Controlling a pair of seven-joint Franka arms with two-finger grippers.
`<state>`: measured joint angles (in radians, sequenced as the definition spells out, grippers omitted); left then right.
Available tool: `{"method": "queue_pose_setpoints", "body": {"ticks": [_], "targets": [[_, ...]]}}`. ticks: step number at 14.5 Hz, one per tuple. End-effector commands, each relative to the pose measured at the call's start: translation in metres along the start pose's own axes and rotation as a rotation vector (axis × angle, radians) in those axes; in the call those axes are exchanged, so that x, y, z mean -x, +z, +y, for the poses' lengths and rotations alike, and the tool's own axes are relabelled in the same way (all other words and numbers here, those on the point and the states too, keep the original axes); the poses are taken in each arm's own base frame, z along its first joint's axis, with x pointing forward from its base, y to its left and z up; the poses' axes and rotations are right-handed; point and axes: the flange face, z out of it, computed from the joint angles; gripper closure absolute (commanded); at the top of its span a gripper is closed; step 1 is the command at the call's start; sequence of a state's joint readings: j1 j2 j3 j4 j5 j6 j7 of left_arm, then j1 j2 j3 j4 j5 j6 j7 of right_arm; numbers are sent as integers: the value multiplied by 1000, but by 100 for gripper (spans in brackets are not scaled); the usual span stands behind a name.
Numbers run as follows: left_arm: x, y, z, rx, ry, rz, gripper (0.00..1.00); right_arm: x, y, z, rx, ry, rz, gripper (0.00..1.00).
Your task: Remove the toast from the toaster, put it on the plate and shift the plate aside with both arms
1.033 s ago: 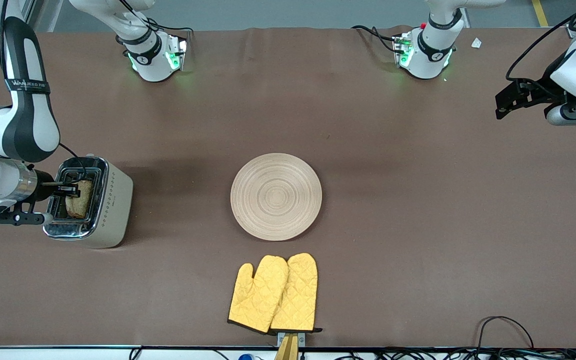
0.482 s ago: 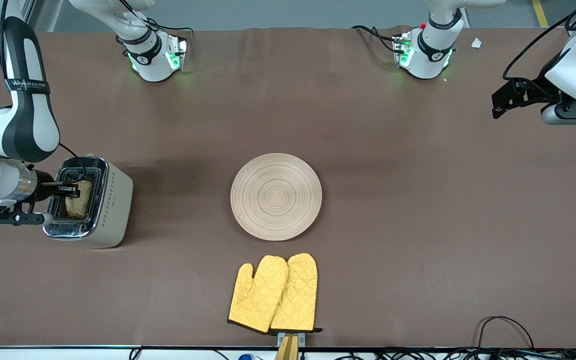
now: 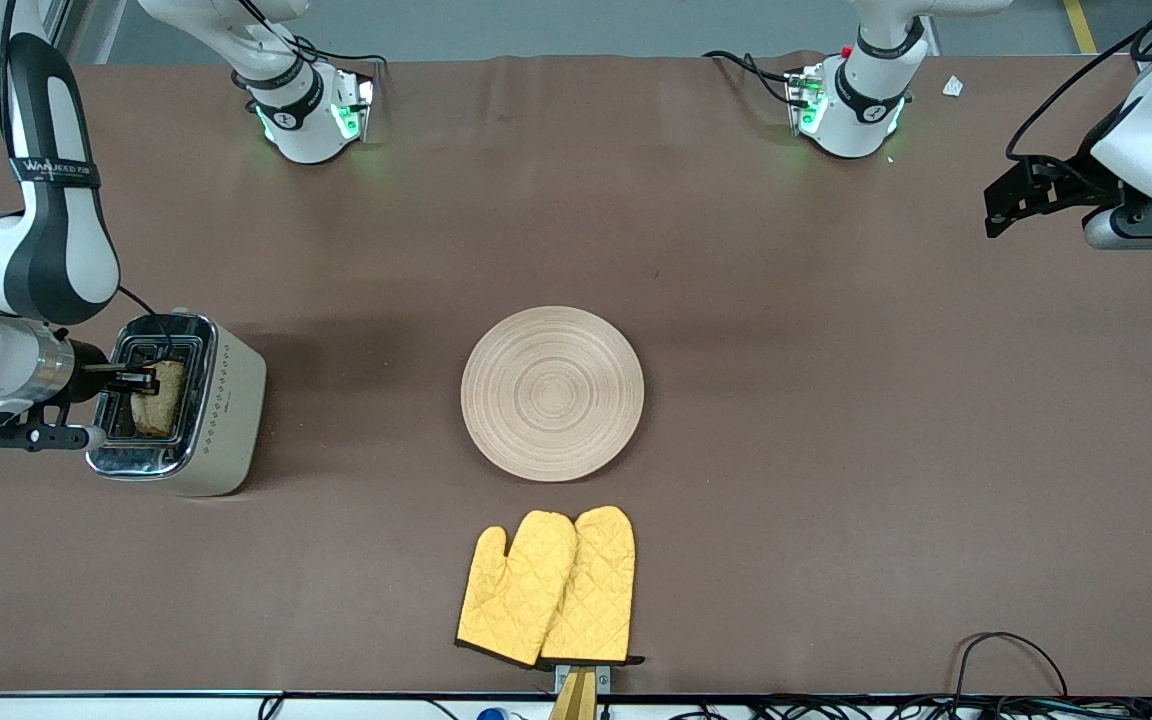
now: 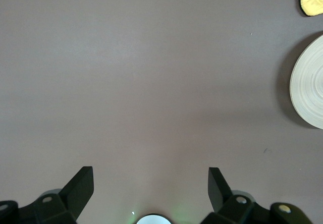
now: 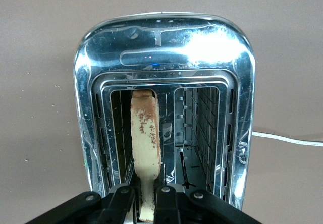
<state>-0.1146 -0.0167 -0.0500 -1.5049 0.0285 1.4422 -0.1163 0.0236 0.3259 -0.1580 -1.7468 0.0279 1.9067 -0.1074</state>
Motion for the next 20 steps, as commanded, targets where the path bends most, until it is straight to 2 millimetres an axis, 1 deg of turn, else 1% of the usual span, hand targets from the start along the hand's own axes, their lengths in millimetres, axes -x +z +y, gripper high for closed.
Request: {"method": "queue_pose_setpoints", "body": {"ticks": [1, 4, 6, 7, 11, 12, 15, 16, 17, 19, 20], "targets": [[-3, -5, -2, 9, 12, 8, 0, -1, -1, 3, -20, -7, 8, 89], [-3, -5, -2, 9, 9, 8, 0, -1, -1, 3, -20, -7, 8, 89], [-3, -5, -5, 9, 8, 8, 0, -1, -1, 3, -20, -7, 8, 91], [-3, -5, -4, 9, 11, 8, 0, -1, -1, 4, -20, -6, 8, 92], [-3, -5, -4, 9, 9, 8, 0, -1, -2, 4, -22, -4, 10, 99], [-3, -5, -4, 10, 9, 8, 0, -1, -1, 3, -22, -5, 7, 100], [-3, -5, -4, 10, 9, 8, 0, -1, -9, 3, -22, -4, 13, 100], [-3, -5, -5, 10, 8, 8, 0, -1, -18, 2, -22, -6, 24, 100], [-3, -5, -5, 10, 8, 8, 0, 2, -31, 1, -27, -9, 15, 100], [-3, -5, -5, 10, 8, 8, 0, 10, -71, -6, -41, -19, 5, 100], [-3, -5, -5, 10, 8, 8, 0, 18, -90, -7, -62, -22, 4, 100]]}}
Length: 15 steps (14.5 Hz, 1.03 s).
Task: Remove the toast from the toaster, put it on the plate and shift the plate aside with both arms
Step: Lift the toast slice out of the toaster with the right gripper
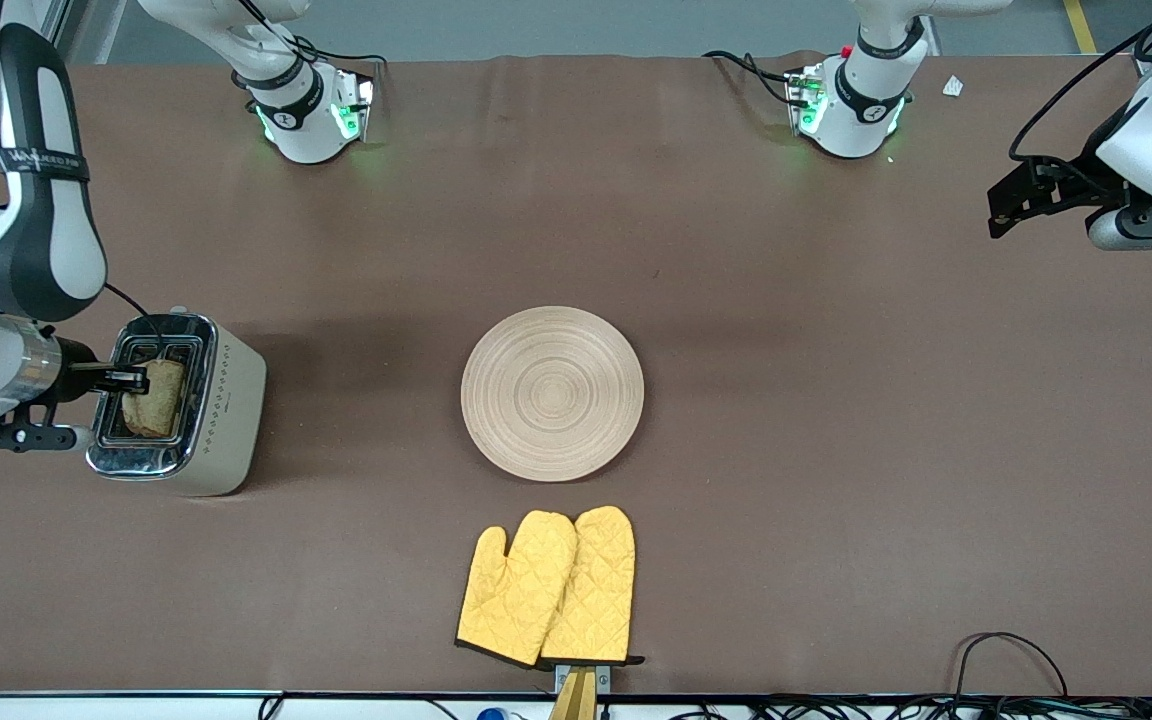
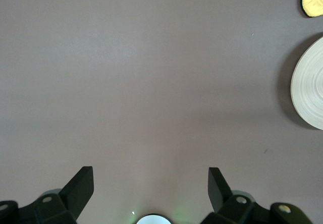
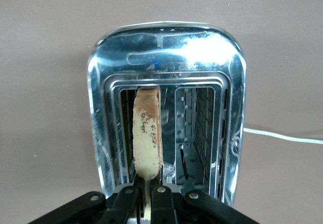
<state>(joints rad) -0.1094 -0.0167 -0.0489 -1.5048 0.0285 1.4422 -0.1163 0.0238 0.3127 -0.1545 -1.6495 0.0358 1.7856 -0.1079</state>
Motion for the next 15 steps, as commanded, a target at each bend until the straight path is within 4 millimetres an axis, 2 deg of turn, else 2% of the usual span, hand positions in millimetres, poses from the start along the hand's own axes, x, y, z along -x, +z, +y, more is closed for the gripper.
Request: {"method": "queue_pose_setpoints", "body": {"ticks": [1, 4, 6, 8, 10, 14, 15], "targets": [[-2, -5, -2, 10, 14, 9, 0, 26, -64, -4, -68, -33, 20, 100], [-2, -5, -4, 10, 11, 6, 0, 49, -103, -5, -89, -77, 58, 100], [-2, -5, -3, 9, 11, 7, 0, 59, -119, -18, -98, -101, 59, 100], [-2, -5, -2, 8, 12, 7, 0, 61, -134, -47, -134, -129, 65, 100], [-2, -5, -3, 10, 11, 6, 0, 60, -135, -81, -162, -103, 65, 100], [-2, -5, -3, 9, 11, 6, 0, 60, -135, -160, -246, -31, 85, 100], [-2, -5, -3, 9, 11, 6, 0, 60, -132, -187, -247, -51, 96, 100]]}}
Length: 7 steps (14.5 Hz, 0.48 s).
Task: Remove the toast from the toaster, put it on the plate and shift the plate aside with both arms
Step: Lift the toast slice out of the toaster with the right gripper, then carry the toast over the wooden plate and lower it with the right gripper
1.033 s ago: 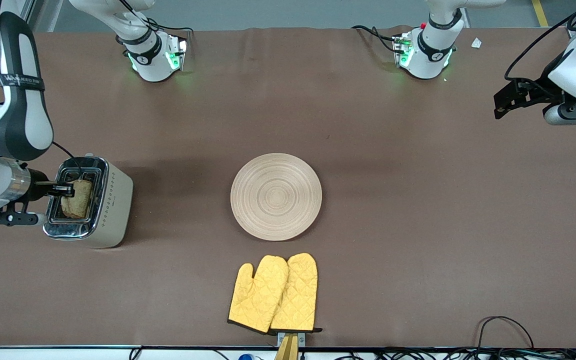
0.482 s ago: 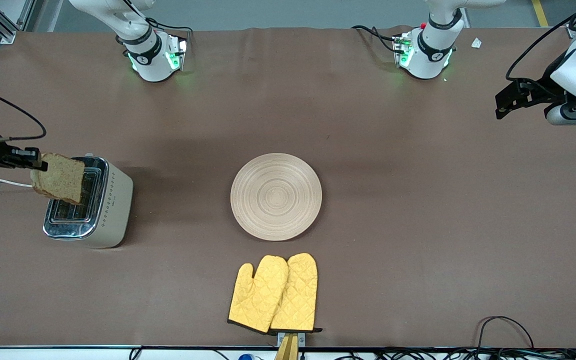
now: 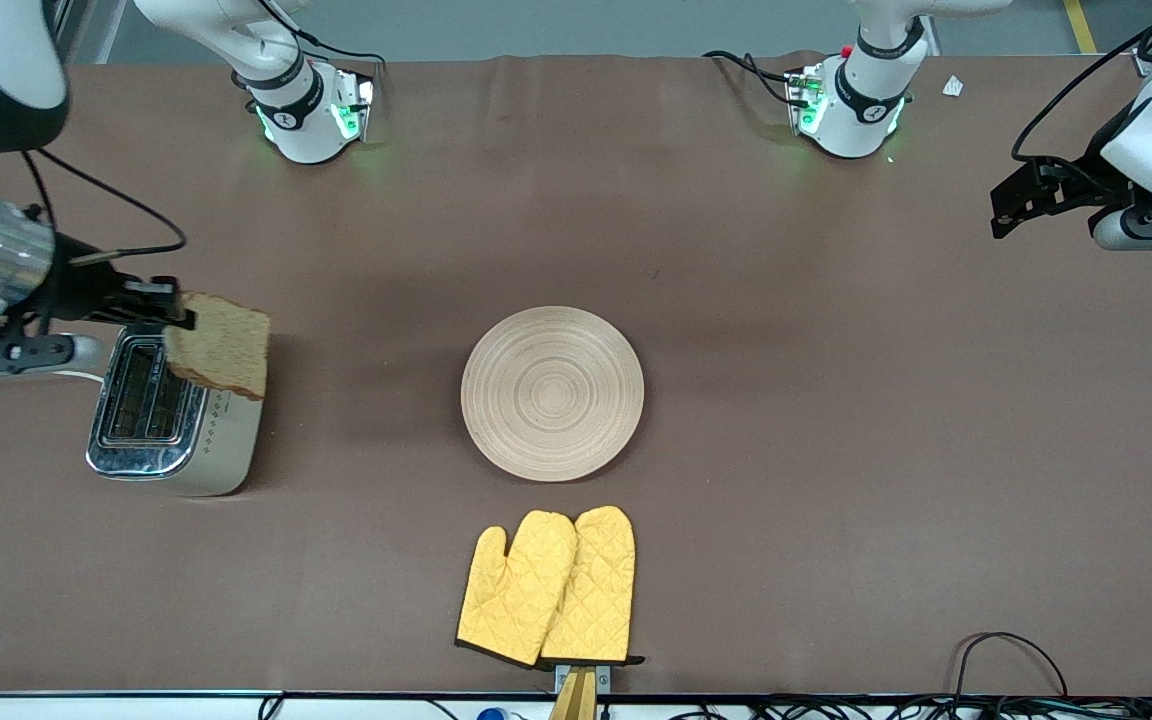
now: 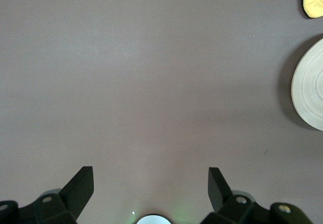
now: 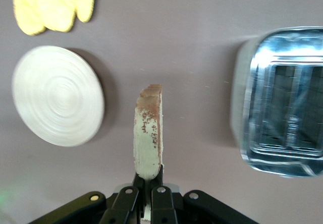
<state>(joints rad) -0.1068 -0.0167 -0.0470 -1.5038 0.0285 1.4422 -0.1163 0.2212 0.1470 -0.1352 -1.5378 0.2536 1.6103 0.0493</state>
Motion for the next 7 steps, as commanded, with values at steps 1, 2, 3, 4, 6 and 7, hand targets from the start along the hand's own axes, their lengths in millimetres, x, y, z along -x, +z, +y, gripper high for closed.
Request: {"method": "queue_pose_setpoints", "body": {"ticks": [1, 2, 3, 4, 6, 7], "targets": [[-2, -4, -1, 8, 15, 6, 0, -6, 24, -56, -24, -16, 21, 100], [-2, -4, -1, 8, 15, 6, 0, -9, 34, -74, -32, -32, 29, 100], [-2, -5, -1, 8, 15, 7, 0, -10, 50, -94, -48, -51, 14, 100], [-2, -4, -1, 8, 15, 6, 0, -9, 65, -115, -73, -71, -4, 100], [-2, -4, -1, 8, 15, 6, 0, -10, 86, -139, -111, -90, -19, 100], [-2, -5, -1, 8, 15, 7, 0, -11, 95, -148, -122, -93, -22, 100]]}}
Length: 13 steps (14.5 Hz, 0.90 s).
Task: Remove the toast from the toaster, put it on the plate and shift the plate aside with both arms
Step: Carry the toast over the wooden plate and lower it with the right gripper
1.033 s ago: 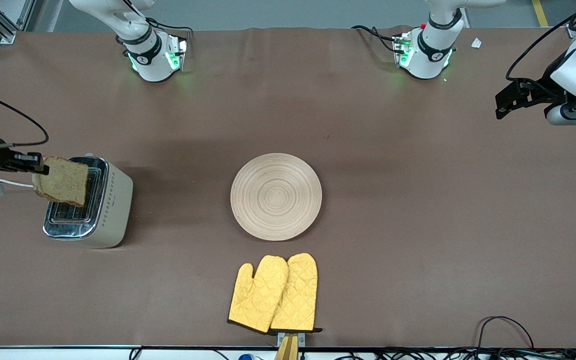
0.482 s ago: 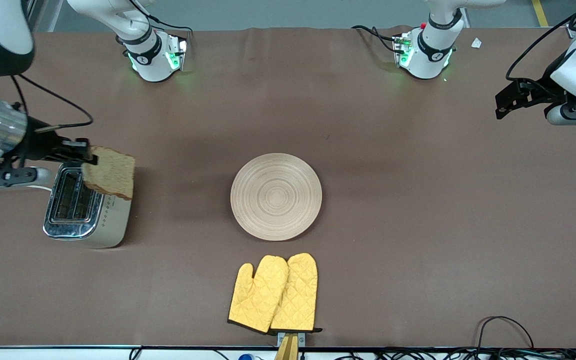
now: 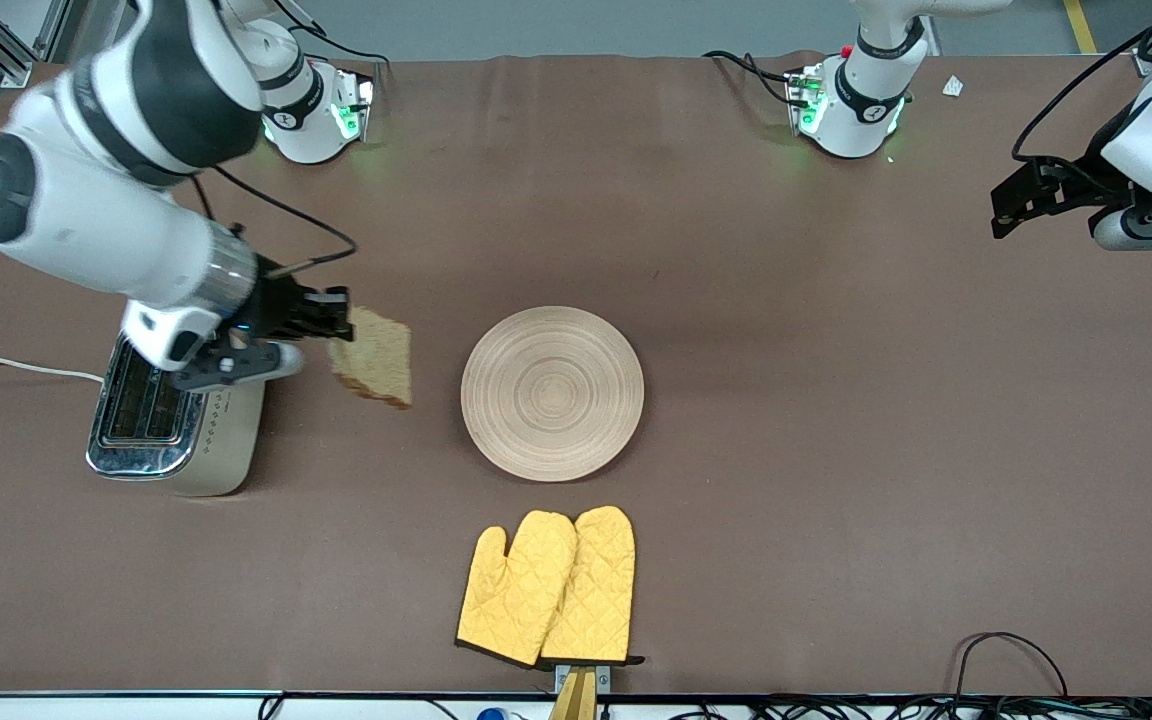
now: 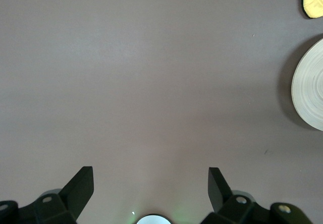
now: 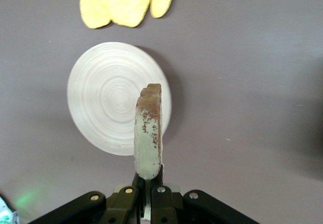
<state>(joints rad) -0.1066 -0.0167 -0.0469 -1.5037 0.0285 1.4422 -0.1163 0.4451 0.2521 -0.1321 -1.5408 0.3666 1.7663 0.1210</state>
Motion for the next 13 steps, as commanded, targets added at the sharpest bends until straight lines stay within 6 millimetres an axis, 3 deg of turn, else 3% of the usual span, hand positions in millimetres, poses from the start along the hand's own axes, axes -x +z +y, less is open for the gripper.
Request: {"method": "queue_pose_setpoints", "body": {"ticks": [1, 6, 12, 13], "targets": [[-2, -4, -1, 8, 16, 6, 0, -7, 26, -18, -61, 10, -10, 100], [0, -5, 4, 7, 22, 1, 0, -20, 100, -69, -126, -6, 8, 100], [-1, -4, 2, 7, 20, 1, 0, -24, 167, -104, -181, 11, 27, 100], [-1, -4, 2, 7, 20, 1, 0, -27, 182, -101, -171, 16, 23, 100]]}}
